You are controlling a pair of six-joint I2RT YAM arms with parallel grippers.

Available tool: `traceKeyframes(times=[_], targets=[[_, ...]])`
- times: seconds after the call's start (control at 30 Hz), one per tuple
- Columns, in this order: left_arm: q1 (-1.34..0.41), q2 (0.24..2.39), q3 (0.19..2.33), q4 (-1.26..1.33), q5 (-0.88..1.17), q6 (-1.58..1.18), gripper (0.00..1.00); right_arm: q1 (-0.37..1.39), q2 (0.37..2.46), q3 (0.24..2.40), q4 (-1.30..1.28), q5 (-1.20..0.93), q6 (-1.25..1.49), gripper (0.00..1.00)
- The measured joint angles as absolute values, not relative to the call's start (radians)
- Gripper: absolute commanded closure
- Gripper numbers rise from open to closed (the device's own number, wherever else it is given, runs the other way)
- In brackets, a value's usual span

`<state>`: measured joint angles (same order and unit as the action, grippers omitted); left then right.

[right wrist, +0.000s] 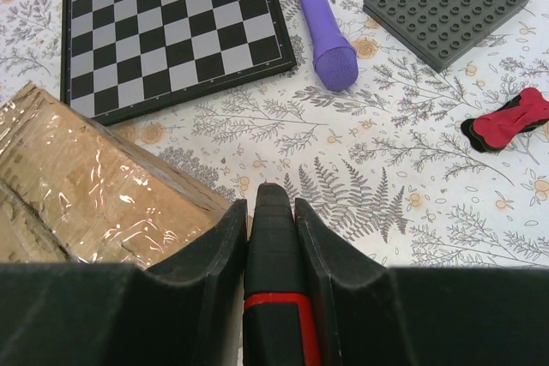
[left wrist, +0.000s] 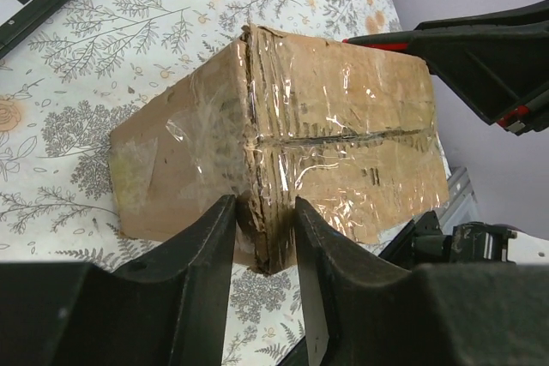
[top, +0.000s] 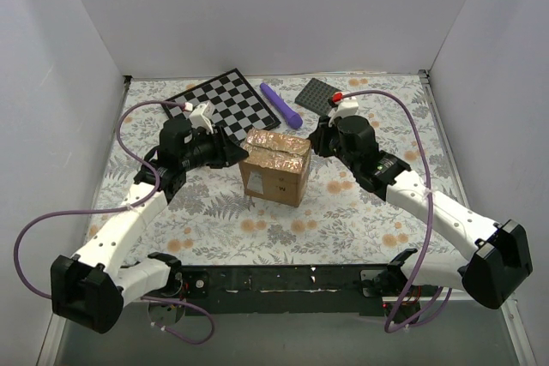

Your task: Unpack the express box

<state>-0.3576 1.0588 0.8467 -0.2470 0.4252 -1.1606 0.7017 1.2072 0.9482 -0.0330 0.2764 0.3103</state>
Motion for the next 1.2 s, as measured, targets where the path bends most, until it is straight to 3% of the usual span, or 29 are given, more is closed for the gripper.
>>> traceKeyframes(times=[0.27,0.47,0.83,1.2], targets=[[-0.311,1.121,0.850,-0.182,0.550,-1.184,0.82,0.700,1.184,0.932,-0.050,0.278,0.307,0.99],[-0.303,1.144,0.852,-0.157,0.592,-1.186,1.00,0.698,1.173,0.931,-0.060,0.289,0.300,0.99],[-0.309,1.152,0.852,-0.150,0.633,-1.186,1.00,0.706,1.100,1.026,-0.046,0.324,0.274,0.99],[-0.310,1.201,0.888,-0.160,0.669,-1.186,1.00,0.707,1.100,1.111,-0.004,-0.040,0.136,0.99]])
